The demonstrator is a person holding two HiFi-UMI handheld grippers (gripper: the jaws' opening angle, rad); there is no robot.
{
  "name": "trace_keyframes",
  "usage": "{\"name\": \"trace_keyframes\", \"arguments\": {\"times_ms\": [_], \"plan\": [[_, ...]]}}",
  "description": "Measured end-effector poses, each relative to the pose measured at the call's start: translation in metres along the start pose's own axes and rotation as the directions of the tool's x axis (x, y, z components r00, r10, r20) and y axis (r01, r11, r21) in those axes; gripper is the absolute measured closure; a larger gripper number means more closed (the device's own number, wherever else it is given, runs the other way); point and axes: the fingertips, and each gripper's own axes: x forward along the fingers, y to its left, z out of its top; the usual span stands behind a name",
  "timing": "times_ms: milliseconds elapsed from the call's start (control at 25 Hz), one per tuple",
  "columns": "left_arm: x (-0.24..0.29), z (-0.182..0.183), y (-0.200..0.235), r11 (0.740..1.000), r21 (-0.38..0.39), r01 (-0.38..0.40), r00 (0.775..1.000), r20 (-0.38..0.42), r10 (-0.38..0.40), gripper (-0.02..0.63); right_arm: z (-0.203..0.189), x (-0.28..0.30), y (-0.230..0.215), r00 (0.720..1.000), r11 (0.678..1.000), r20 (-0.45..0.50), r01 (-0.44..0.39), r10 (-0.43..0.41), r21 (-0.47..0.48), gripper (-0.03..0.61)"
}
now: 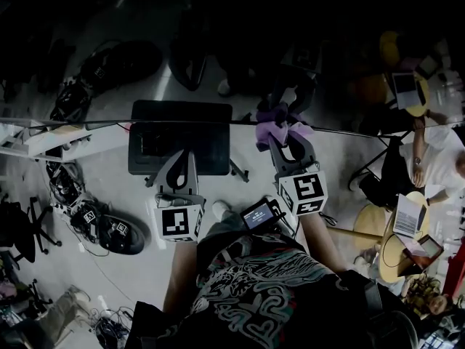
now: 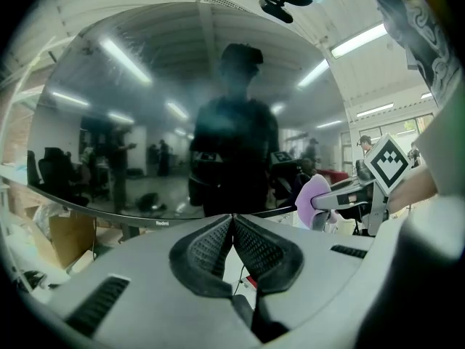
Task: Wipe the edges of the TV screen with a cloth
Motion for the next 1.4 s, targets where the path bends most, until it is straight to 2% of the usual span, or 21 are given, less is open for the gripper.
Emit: {"name": "trace_keyframes", "arguments": {"times_ms": [200, 480, 640, 920, 1160, 1400], "plan": [[-0.004, 0.0, 0.001, 1.0, -0.002, -0.004, 1.0, -0.005, 0.004, 0.595, 0.0, -0.001, 0.001, 1.0, 1.0, 0.009, 0.016, -0.016, 0.003, 0.457], [-0.007, -0.002, -0.001, 0.998, -0.008, -0.054, 0.998, -0.021, 0.054, 0.595, 0.001, -0.001, 0.005, 1.0, 1.0, 0.015, 0.0, 0.0, -0.012, 0.457], [-0.002, 0.009, -0.01, 0.997, 0.017, -0.079, 0.997, -0.015, 0.079, 0.595, 0.003, -0.001, 0.002, 1.0, 1.0, 0.026, -0.009, 0.009, -0.006, 0.457], [0.004, 0.014, -0.023, 0.989, 0.032, -0.141, 0.99, -0.021, 0.142, 0.595, 0.003, -0.002, 0.0, 0.996, 0.996, 0.029, -0.086, 0.086, 0.004, 0.457], [-0.004, 0.018, -0.017, 0.979, 0.045, -0.199, 0.979, -0.021, 0.201, 0.595, 0.009, 0.007, 0.018, 0.987, 0.987, 0.034, -0.16, 0.16, 0.005, 0.457], [-0.008, 0.019, -0.032, 0.968, 0.047, -0.245, 0.969, -0.019, 0.246, 0.595, 0.007, 0.002, 0.011, 0.98, 0.98, 0.042, -0.197, 0.196, 0.002, 0.457]]}}
